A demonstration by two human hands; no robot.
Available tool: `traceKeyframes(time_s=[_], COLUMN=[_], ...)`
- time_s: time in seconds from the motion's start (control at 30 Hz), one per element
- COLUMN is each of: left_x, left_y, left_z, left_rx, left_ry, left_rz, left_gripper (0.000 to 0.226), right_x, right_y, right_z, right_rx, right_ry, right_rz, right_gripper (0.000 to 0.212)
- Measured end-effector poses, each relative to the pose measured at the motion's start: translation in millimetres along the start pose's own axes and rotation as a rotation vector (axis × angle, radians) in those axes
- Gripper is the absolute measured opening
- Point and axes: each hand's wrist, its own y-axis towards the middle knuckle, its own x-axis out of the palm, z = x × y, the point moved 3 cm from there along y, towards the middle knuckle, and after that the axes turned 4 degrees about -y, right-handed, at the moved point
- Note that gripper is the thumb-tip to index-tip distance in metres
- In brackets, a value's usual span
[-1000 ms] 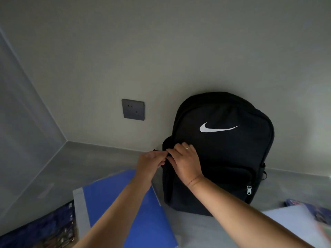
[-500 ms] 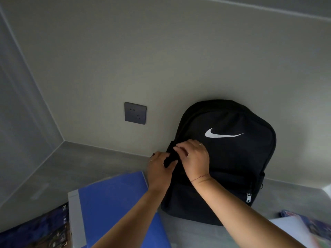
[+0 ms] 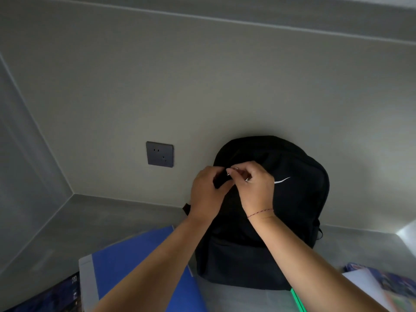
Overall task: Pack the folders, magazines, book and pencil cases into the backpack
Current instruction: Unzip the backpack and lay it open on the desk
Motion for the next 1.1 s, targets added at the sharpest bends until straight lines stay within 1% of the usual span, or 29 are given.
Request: traceKeyframes(time_s=[0.1, 0.3, 0.57, 0.63, 0.73, 0.87, 0.93, 1.0, 1.03, 1.1], left_x=[0, -8, -9, -10, -20, -23, -14, 2, 13, 33], left_y=[4, 4, 8, 9, 10, 14, 20, 29, 34, 42], left_z=[7, 4, 11, 8, -2, -4, 15, 44, 59, 84], left_rx=[0.044, 0.007, -0.019, -0.037, -0.08, -0.1, -0.005, 0.166, 0.253, 0.415], left_ry=[0.049, 0.04, 0.049, 0.06, 0.058, 0.115, 0.156, 0.221, 0.26, 0.345], left_rz=[0.035, 0.027, -0.011, -0.001, 0.034, -0.015, -0.053, -0.093, -0.112, -0.133], left_gripper=[0.017, 0.013, 0.013, 0.013, 0.013, 0.019, 0.032, 0.048, 0.051, 0.046], right_x=[-8, -32, -52, -63, -88, -103, -105, -106, -107, -108], right_y=[3, 16, 23, 29, 43, 40, 36, 35, 35, 34], right_z=[-2, 1, 9, 13, 33, 57, 62, 65, 65, 66], right_rx=[-0.014, 0.038, 0.146, 0.201, 0.348, 0.457, 0.472, 0.471, 0.467, 0.453], right_ry=[-0.011, 0.038, 0.097, 0.106, 0.156, 0.225, 0.256, 0.28, 0.282, 0.271], right_rz=[0.046, 0.167, 0.223, 0.276, 0.362, 0.35, 0.335, 0.318, 0.307, 0.281], right_gripper=[0.008, 0.01, 0.012, 0.013, 0.012, 0.013, 0.012, 0.011, 0.011, 0.011])
